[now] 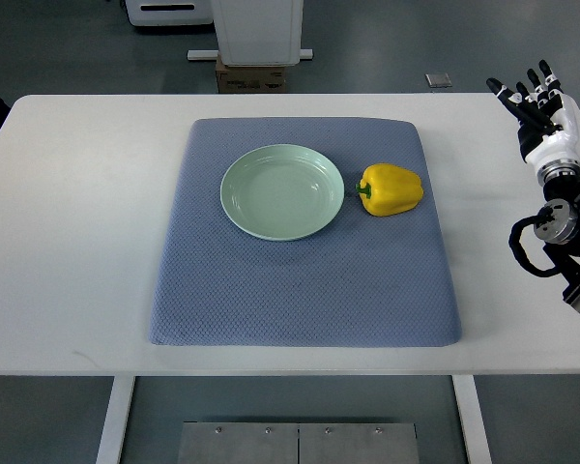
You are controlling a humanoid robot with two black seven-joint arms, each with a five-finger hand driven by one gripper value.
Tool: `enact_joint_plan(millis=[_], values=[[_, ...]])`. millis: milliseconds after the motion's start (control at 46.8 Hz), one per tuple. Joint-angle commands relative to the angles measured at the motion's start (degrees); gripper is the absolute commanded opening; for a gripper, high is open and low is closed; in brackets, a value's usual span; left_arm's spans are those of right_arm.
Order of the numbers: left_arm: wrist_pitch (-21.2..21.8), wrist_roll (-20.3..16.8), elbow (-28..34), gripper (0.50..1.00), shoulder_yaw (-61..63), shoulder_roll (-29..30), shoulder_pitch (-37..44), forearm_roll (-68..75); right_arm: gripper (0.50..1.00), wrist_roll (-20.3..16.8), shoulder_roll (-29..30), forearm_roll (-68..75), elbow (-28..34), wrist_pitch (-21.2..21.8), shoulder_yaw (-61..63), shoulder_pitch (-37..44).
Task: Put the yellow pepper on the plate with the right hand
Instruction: 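Move the right hand over the mat toward the yellow pepper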
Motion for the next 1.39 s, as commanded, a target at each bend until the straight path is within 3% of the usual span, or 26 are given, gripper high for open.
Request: enact_joint_plan(millis=[0, 428, 620, 812, 1090, 1197, 1368], values=[[0.0, 0.0, 0.0, 1.000, 0.0, 0.0, 0.0, 0.0, 1.000, -0.1, 0.1, 0.0, -0.1, 0.0, 0.2, -0.4], [0.0, 0.1, 0.0, 1.000, 0.0, 0.0, 0.0, 0.0, 1.000, 0.0, -0.3, -0.2, -1.6, 0.3, -0.6, -0.2], [0.0, 0.0, 0.0, 1.000, 0.0, 0.0, 0.0, 0.0, 1.000, 1.4, -0.6, -0.4, -1.3, 2.5, -8.8, 1.0], [0.0, 0.0, 0.0, 1.000, 0.0, 0.0, 0.0, 0.0, 1.000, 2.8, -0.6, -3.9, -0.8, 7.6, -16.0, 2.8], [0.0, 0.0, 0.0, 1.000, 0.0, 0.0, 0.0, 0.0, 1.000, 2.9, -2.1, -14.3, -0.6, 9.9, -24.3, 8.1], [0.0, 0.0, 0.0, 1.000, 0.0, 0.0, 0.0, 0.0, 1.000, 7.4, -2.8, -17.8, -0.3, 10.5, -31.2, 10.4], [0.0, 0.0, 0.0, 1.000, 0.0, 0.0, 0.0, 0.0, 0.998, 7.4, -2.9, -20.2, -0.3, 10.3, -44.5, 14.5]])
